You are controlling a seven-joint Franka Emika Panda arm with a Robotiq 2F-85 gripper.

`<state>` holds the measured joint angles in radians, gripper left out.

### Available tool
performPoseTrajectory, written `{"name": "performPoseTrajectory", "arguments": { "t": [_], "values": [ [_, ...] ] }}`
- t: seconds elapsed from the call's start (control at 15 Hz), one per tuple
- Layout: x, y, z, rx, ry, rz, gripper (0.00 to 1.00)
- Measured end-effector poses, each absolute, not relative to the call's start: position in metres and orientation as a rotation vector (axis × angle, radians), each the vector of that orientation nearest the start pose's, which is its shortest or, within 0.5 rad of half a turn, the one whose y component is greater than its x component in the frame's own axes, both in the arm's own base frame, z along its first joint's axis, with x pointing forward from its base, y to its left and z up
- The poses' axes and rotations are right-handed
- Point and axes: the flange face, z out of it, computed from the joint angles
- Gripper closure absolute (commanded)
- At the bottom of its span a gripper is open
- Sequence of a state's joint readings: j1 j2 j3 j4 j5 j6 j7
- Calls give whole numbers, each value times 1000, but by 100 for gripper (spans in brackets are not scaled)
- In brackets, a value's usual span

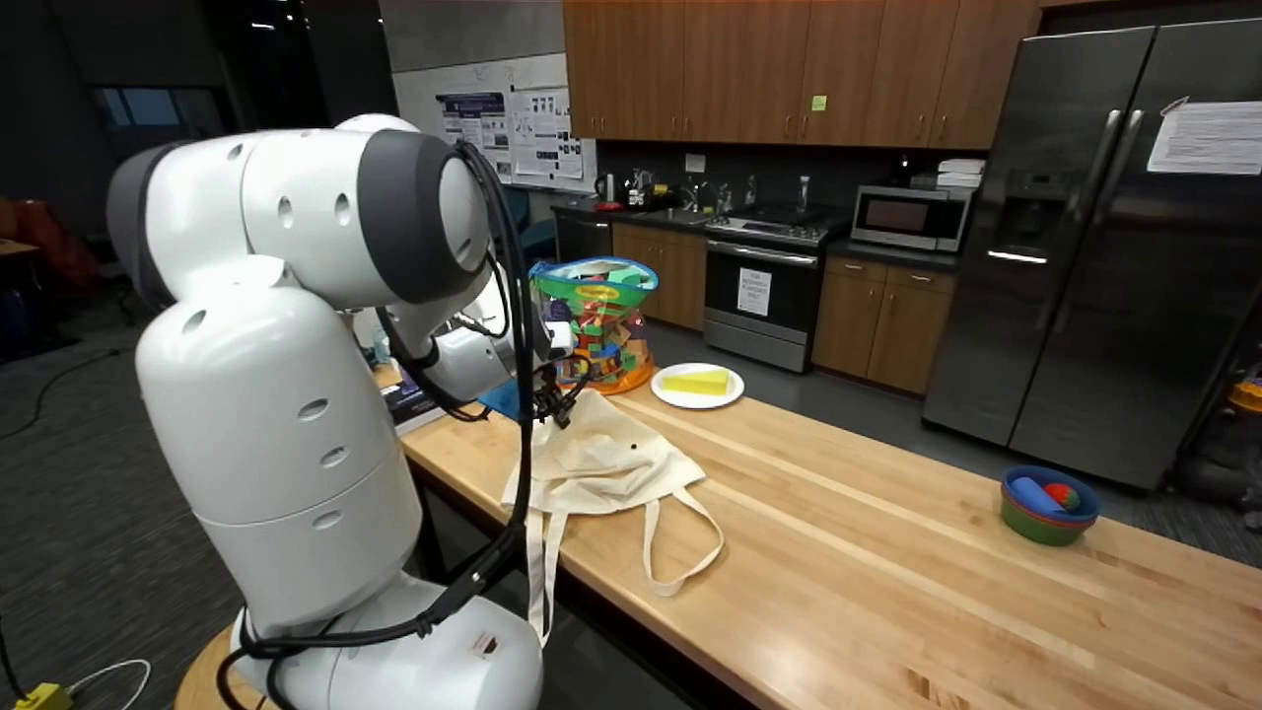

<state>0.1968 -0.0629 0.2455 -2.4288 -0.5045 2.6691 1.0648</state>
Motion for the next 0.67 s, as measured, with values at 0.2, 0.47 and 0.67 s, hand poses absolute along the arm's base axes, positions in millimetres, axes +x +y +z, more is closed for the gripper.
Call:
{"name": "performPoseTrajectory", "arguments": {
  "t": [0.2, 0.47, 0.67],
  "values": [
    [471, 216, 379, -3054, 364, -758, 99],
    [503, 171, 393, -3016, 511, -808, 99],
    [525, 128, 393, -2991, 641, -823, 99]
  ]
}}
